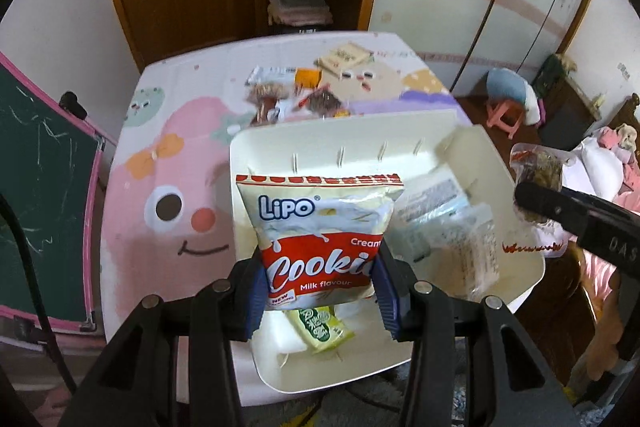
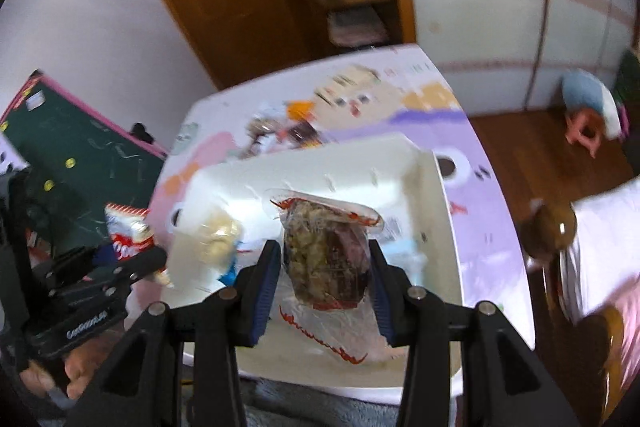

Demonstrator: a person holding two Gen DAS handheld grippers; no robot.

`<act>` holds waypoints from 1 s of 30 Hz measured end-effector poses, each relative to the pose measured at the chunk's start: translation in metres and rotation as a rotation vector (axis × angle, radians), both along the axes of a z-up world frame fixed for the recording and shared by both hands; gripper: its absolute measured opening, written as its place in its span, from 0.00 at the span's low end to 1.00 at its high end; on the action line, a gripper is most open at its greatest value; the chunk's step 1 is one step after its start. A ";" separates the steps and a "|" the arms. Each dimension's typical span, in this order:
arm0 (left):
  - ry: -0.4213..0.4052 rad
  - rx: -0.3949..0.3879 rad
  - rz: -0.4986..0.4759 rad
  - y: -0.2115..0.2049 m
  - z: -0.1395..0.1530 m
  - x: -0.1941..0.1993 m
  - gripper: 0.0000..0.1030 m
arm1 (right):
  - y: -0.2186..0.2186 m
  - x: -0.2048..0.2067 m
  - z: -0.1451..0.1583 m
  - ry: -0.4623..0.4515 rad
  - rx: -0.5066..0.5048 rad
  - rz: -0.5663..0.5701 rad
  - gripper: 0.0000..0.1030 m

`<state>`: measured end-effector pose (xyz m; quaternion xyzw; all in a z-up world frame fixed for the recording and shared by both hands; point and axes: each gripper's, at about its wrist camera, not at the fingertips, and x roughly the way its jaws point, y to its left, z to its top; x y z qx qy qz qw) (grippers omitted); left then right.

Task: Organize snacks
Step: 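Open both grippers to release the Cookies pack and nut bag into the tray, then move both tools back over the remaining snacks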

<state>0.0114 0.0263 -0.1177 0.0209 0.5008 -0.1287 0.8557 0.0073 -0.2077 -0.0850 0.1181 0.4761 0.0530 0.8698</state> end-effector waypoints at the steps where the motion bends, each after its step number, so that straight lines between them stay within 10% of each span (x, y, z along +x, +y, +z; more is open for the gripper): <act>1: 0.010 0.004 -0.004 -0.001 -0.003 0.000 0.44 | -0.002 0.001 -0.002 0.011 0.012 -0.005 0.41; 9: 0.031 0.036 -0.005 -0.007 -0.010 0.001 0.45 | 0.016 0.004 -0.005 0.036 -0.008 0.056 0.43; 13: 0.037 0.047 0.010 -0.007 -0.012 0.002 0.75 | 0.022 0.003 -0.005 0.040 -0.002 0.079 0.47; 30: 0.080 0.055 0.002 -0.010 -0.023 0.005 0.76 | 0.027 0.006 -0.015 0.094 0.028 0.095 0.50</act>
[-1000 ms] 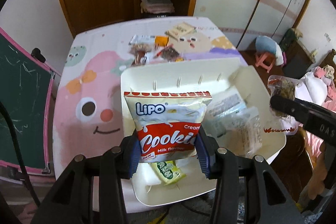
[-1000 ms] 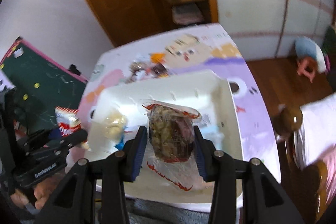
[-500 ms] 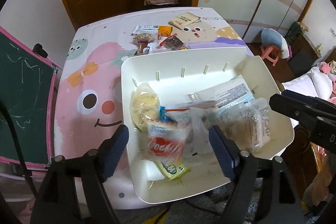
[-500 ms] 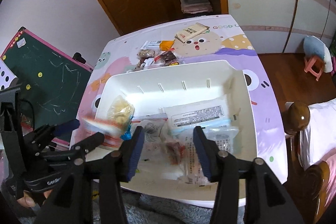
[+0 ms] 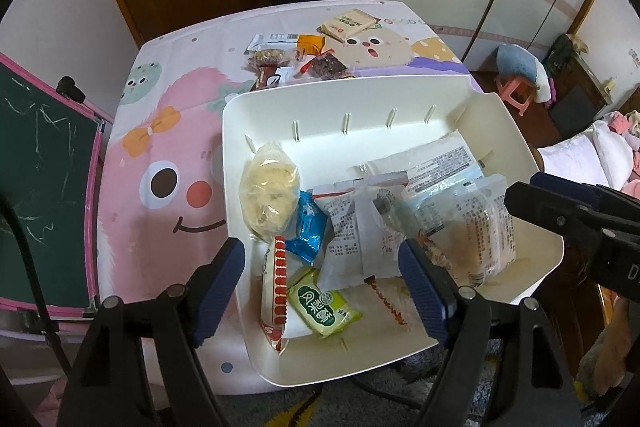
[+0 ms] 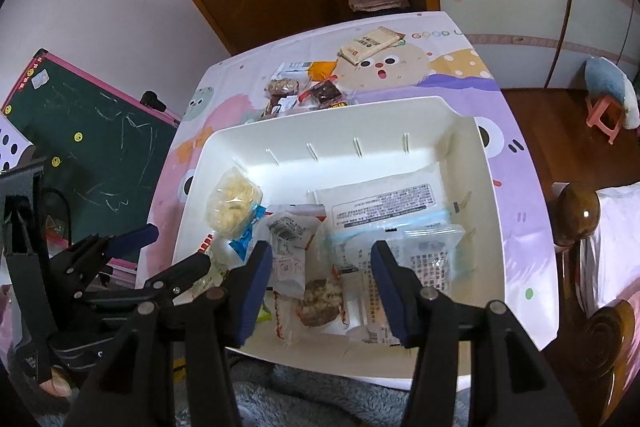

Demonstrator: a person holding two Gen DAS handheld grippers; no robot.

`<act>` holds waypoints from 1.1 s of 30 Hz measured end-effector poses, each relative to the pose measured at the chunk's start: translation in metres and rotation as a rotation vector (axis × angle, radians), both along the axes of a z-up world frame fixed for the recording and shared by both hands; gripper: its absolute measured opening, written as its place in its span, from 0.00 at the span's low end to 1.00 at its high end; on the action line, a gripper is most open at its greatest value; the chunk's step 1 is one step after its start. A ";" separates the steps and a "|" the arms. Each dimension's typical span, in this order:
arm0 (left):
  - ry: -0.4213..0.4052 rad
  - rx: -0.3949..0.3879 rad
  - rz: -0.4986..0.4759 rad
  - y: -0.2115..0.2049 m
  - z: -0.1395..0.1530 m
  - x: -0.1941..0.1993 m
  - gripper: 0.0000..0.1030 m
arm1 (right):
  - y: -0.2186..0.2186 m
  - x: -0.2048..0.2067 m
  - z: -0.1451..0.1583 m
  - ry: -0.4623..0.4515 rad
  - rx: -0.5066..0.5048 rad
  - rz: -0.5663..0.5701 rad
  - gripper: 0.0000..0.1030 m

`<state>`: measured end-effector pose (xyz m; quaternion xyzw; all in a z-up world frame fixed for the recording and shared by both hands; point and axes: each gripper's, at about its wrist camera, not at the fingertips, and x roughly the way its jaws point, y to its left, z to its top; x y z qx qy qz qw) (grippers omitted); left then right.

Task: Organize snacks
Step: 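Move both tools back over the remaining snacks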

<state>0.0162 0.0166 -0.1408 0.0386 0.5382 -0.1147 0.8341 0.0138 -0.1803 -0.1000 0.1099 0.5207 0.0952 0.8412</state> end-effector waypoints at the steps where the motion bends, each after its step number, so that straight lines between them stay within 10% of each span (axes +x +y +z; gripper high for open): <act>1: 0.001 0.001 0.000 0.000 0.000 0.000 0.76 | 0.000 0.000 0.000 0.002 0.001 0.001 0.50; 19: -0.008 0.008 -0.002 0.001 0.001 0.009 0.76 | 0.003 0.007 -0.007 0.020 -0.026 0.005 0.50; 33: -0.254 0.067 0.024 0.033 0.161 0.097 0.76 | -0.007 0.074 0.135 -0.240 -0.131 0.061 0.50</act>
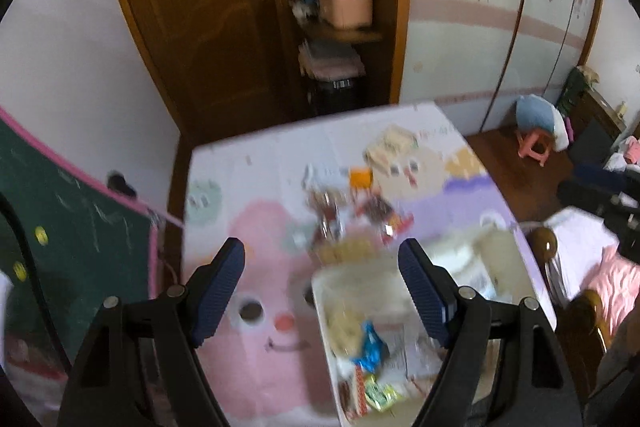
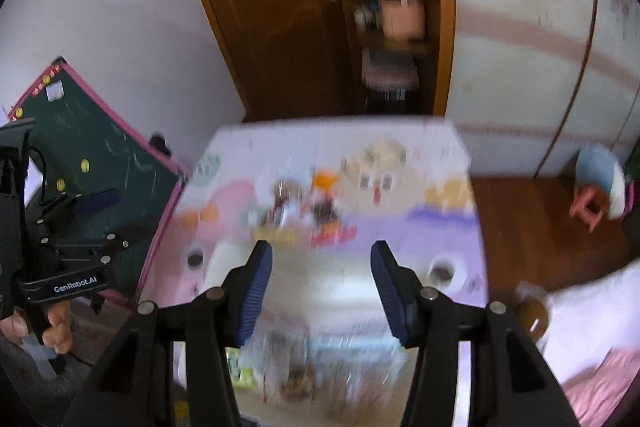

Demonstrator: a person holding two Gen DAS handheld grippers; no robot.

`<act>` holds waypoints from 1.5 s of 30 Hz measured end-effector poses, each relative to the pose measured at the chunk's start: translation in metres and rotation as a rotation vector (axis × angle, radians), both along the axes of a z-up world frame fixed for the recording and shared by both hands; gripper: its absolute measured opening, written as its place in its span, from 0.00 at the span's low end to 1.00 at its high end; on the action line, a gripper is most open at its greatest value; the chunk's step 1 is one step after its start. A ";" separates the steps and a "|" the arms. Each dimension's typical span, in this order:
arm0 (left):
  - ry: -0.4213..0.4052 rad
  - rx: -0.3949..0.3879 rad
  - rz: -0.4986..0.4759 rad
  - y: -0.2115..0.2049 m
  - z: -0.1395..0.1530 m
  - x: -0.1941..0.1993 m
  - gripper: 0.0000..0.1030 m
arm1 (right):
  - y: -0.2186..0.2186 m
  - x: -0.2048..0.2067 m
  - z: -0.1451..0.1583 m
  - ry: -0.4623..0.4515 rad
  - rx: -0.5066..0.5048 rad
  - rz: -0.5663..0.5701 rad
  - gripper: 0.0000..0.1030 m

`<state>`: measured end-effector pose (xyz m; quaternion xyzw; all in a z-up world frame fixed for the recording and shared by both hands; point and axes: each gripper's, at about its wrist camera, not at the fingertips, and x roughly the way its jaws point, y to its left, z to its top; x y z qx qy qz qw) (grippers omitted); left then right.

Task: Organize snacks
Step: 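Move both tools back over the remaining snacks, then grasp the clear nut bag with left gripper while right grasps the dark red-labelled bag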

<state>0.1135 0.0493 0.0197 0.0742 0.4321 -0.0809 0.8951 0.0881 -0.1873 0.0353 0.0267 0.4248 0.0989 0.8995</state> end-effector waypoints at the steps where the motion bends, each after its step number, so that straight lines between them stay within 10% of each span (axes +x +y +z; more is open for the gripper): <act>1: -0.014 0.007 0.000 0.000 0.010 0.007 0.76 | -0.001 0.008 0.018 -0.033 -0.014 0.000 0.50; 7: -0.067 0.084 0.032 -0.004 0.058 0.073 0.78 | 0.003 0.063 0.089 -0.141 -0.073 0.002 0.52; 12: -0.008 0.095 0.110 0.003 0.048 0.150 0.78 | 0.010 0.118 0.082 -0.110 -0.114 -0.002 0.57; 29: 0.408 0.215 -0.025 -0.024 -0.195 0.235 0.78 | 0.058 0.229 -0.213 0.489 -0.138 0.139 0.57; 45: 0.521 -0.002 -0.026 -0.027 -0.262 0.245 0.78 | 0.047 0.243 -0.271 0.582 -0.132 0.029 0.47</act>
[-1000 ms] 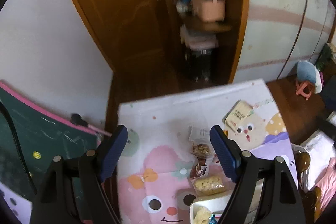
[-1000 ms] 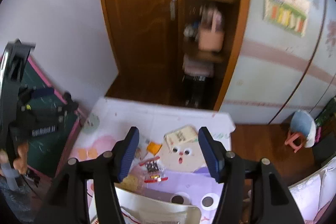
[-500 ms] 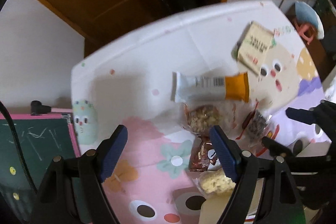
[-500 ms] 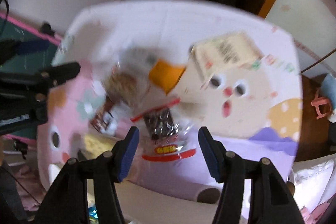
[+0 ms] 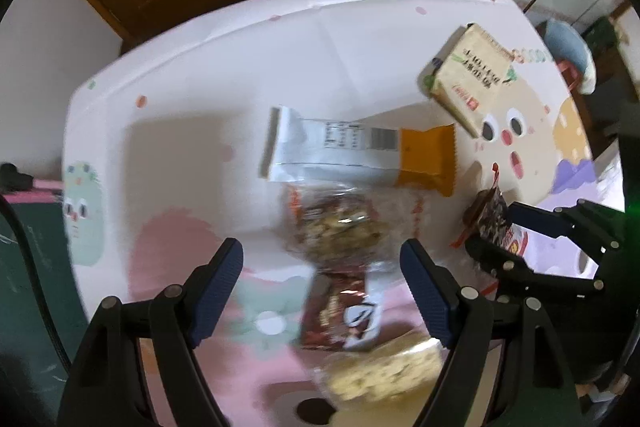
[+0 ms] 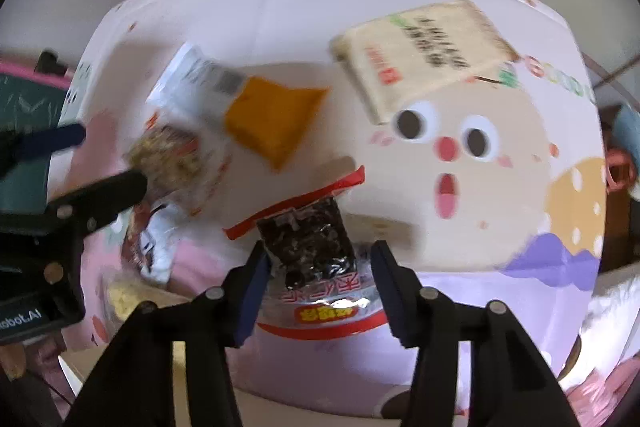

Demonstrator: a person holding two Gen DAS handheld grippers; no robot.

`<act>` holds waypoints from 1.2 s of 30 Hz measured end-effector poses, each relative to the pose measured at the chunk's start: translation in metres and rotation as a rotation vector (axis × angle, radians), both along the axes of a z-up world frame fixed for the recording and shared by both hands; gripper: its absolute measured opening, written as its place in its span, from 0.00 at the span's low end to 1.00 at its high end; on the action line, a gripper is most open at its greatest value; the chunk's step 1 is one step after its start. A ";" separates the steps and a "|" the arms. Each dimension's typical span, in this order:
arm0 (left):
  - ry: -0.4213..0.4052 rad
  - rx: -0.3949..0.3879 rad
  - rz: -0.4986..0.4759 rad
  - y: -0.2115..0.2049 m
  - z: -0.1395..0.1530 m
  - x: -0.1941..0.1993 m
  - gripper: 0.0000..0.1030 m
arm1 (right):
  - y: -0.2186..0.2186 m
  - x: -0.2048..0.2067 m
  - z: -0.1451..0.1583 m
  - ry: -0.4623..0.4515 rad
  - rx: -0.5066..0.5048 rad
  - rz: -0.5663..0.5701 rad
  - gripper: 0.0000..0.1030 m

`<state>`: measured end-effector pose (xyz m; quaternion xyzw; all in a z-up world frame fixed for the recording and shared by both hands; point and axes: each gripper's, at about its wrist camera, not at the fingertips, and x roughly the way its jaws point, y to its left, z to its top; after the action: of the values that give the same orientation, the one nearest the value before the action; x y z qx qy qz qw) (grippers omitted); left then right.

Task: Organize snacks
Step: 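Grasp the clear nut bag with left gripper while right grasps the dark red-labelled bag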

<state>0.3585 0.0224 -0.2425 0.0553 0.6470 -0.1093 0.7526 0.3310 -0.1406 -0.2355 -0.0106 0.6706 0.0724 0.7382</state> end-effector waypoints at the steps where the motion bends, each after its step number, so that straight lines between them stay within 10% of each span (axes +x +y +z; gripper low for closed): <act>1: 0.004 -0.014 0.005 -0.002 -0.002 0.000 0.78 | -0.005 -0.001 0.001 -0.004 -0.006 -0.019 0.46; 31: 0.043 0.083 0.002 -0.045 -0.050 0.008 0.86 | -0.024 -0.008 0.006 -0.001 0.017 -0.056 0.43; 36: 0.009 0.054 0.019 -0.040 -0.042 0.008 0.51 | -0.025 -0.009 0.006 -0.007 0.022 -0.053 0.43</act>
<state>0.3666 -0.0175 -0.2850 0.0692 0.6537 -0.0848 0.7488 0.3217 -0.1657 -0.2300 0.0150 0.6673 0.0602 0.7422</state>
